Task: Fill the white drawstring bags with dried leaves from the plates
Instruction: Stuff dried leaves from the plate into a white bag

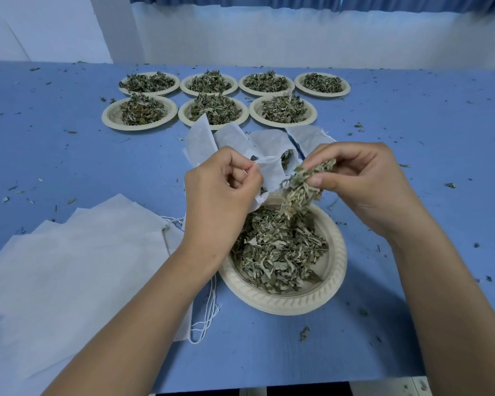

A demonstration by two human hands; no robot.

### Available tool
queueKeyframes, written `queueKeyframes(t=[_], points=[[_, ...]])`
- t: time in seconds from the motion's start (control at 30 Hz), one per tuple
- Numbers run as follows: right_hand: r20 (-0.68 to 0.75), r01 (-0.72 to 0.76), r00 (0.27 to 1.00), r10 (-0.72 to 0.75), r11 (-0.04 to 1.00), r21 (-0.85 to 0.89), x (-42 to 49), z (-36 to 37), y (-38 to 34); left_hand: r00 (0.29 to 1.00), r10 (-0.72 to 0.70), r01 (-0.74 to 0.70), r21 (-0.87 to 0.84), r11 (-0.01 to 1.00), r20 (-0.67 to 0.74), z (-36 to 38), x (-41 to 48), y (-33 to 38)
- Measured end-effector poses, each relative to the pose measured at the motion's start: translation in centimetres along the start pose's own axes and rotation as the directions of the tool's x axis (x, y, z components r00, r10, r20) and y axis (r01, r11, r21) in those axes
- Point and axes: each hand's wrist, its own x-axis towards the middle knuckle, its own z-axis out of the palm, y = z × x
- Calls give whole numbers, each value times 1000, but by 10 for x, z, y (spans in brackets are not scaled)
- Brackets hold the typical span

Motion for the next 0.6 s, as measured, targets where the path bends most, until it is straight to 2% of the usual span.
queueKeyframes(t=[0.13,0.23,0.4,0.6], points=[[-188,50,982,-27,992,118,2,10,5,999,12,-12,14,1000,34,2,-2,-1],[-282,41,959,-19,997,73,2,20,7,999,10,-9,-25,1000,46,4,-4,0],[-325,69,940,-101,992,-106,0,31,10,999,-9,12,-53,999,41,4,-4,0],[-338,80,932,-130,984,-158,1,25,9,999,-51,50,-60,997,-17,2,-1,-2]])
